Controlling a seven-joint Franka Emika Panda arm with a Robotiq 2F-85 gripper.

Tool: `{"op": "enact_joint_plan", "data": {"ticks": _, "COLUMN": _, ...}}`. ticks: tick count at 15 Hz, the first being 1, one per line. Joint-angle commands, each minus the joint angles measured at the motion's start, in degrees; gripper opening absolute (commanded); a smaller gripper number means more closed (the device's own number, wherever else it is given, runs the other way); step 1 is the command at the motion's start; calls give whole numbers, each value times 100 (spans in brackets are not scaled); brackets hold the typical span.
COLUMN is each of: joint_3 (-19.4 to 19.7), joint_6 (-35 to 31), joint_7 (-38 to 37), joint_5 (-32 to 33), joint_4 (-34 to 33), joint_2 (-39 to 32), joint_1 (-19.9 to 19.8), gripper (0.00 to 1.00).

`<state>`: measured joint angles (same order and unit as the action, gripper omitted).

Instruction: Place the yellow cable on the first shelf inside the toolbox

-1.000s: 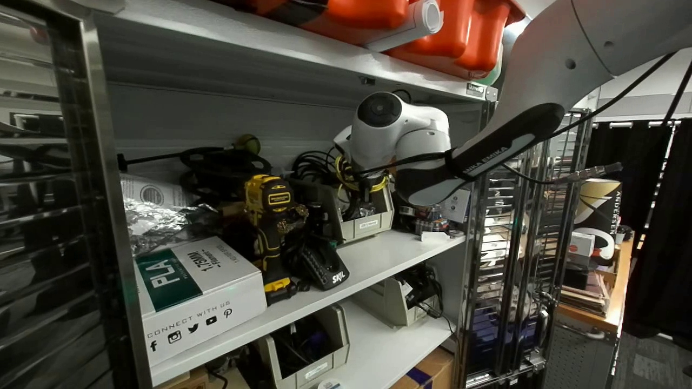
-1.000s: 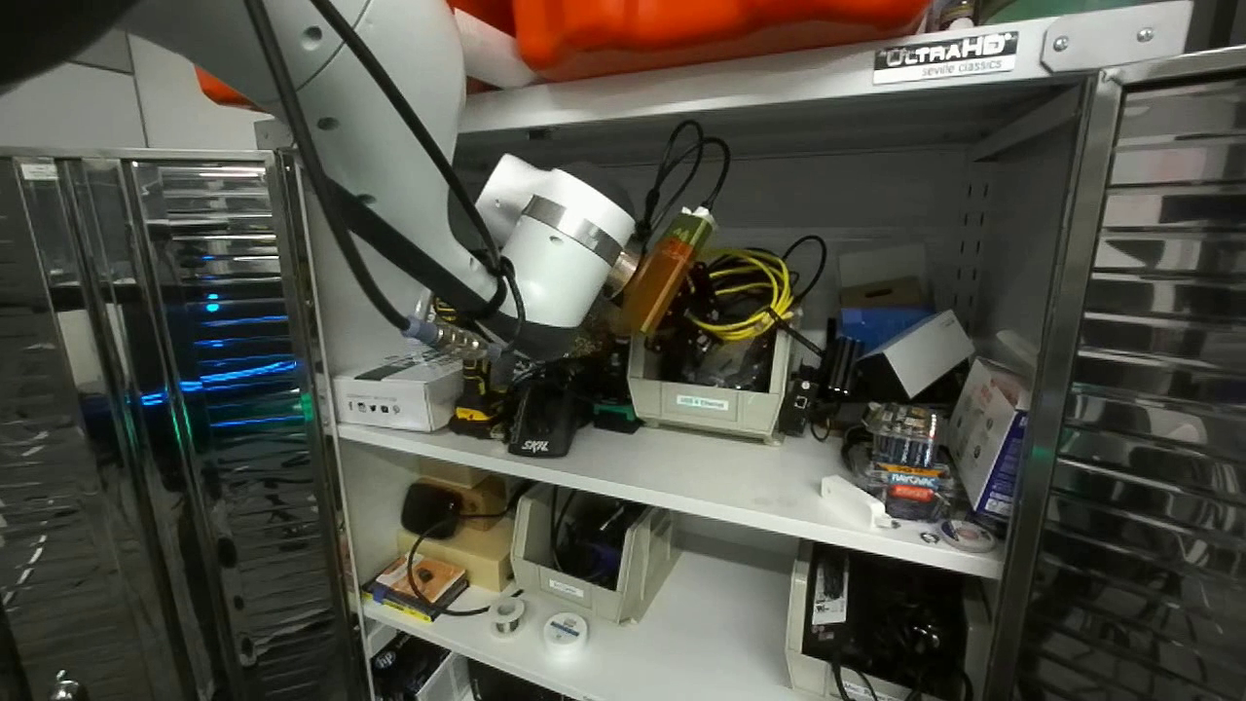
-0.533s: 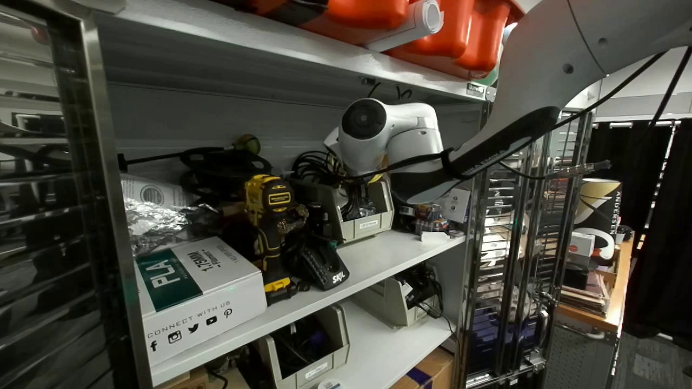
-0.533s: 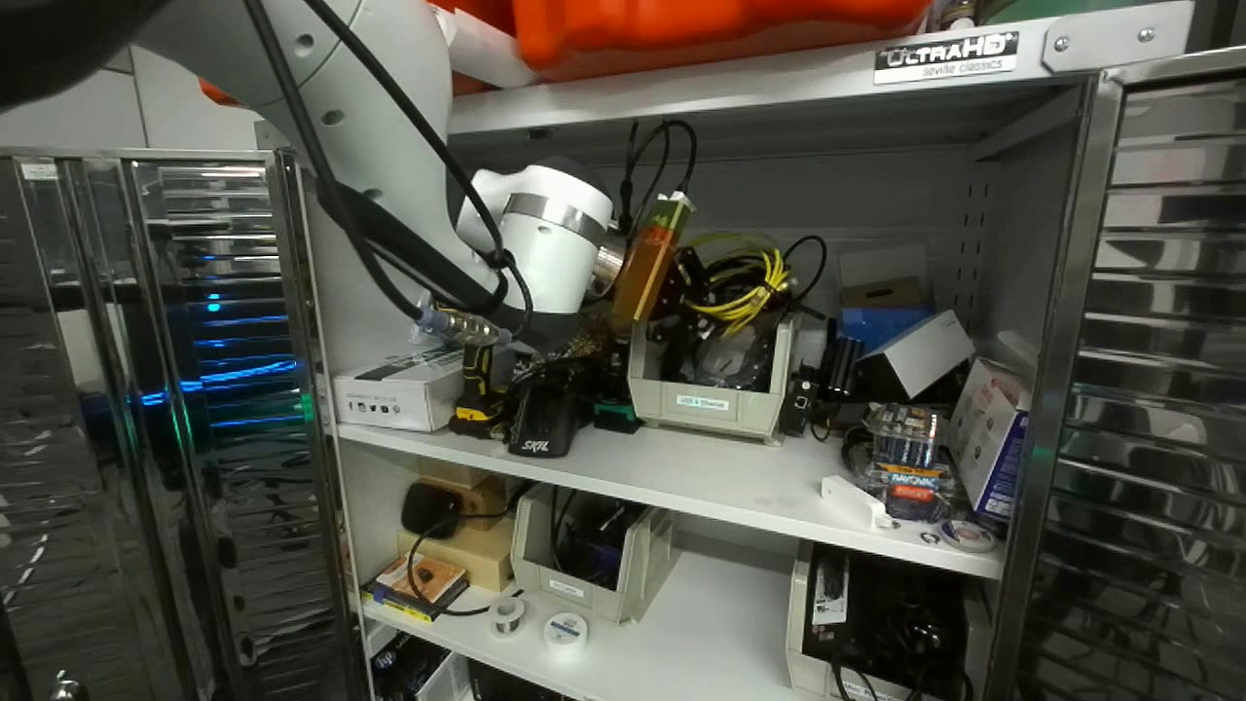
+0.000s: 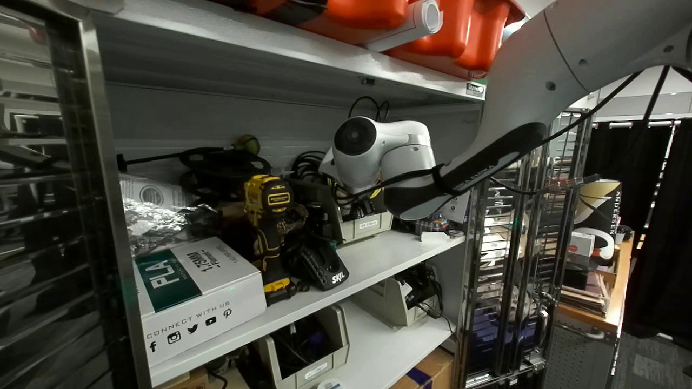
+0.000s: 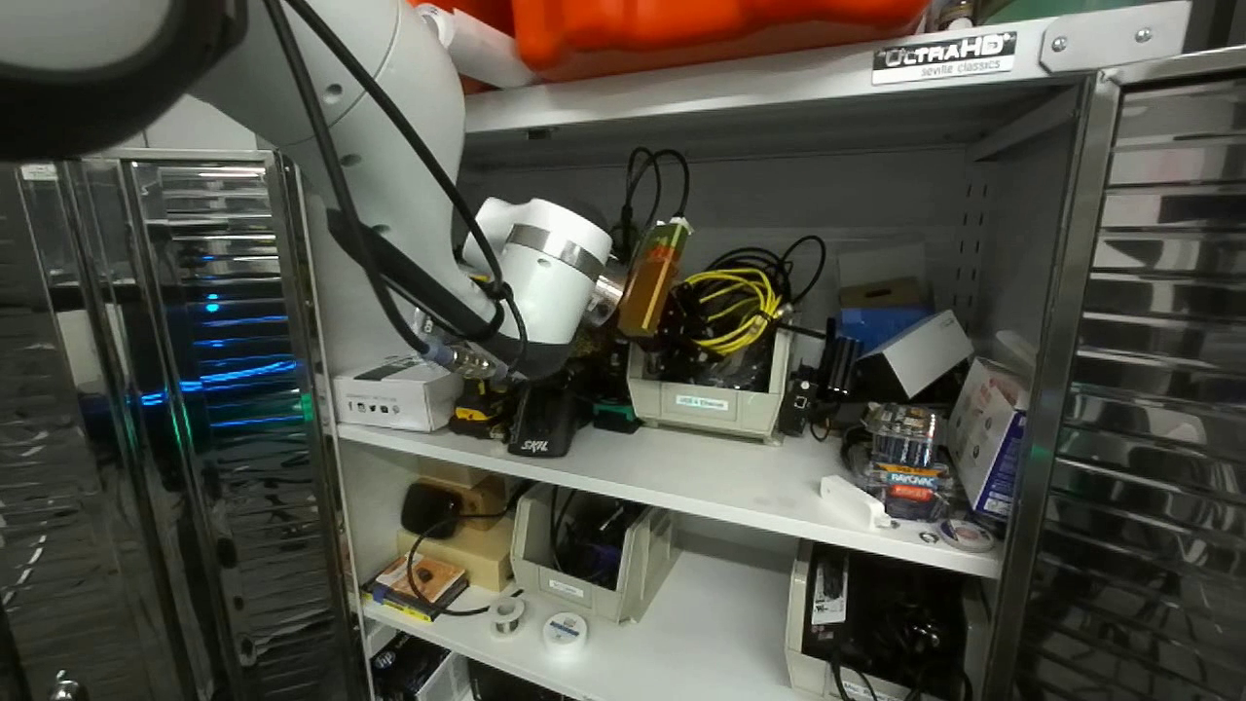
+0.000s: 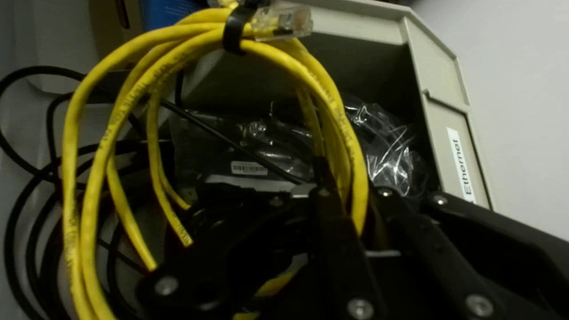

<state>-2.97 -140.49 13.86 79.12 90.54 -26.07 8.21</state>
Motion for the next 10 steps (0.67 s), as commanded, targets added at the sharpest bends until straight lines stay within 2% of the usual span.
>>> {"op": "enact_joint_plan", "data": {"ticks": 1, "joint_3": -128, "joint_6": -3, "joint_7": 600, "joint_5": -219, "joint_4": -208, "joint_2": -158, "joint_1": -32, "gripper": 12}}
{"op": "enact_joint_plan", "data": {"ticks": 2, "joint_3": -137, "joint_6": -30, "joint_7": 640, "joint_5": -245, "joint_4": -194, "joint_2": -131, "joint_1": -36, "gripper": 36}}
{"op": "enact_joint_plan", "data": {"ticks": 4, "joint_3": -181, "joint_6": -42, "joint_7": 804, "joint_5": -463, "joint_4": -143, "joint_2": -60, "joint_1": -58, "gripper": 38}}
{"op": "enact_joint_plan", "data": {"ticks": 5, "joint_3": -202, "joint_6": -69, "joint_7": 877, "joint_5": -562, "joint_4": -109, "joint_2": -25, "joint_1": -66, "gripper": 44}}
{"op": "enact_joint_plan", "data": {"ticks": 10, "joint_3": -333, "joint_6": -53, "joint_7": 1312, "joint_5": -1238, "joint_4": 59, "joint_2": 146, "joint_1": -96, "gripper": 84}}
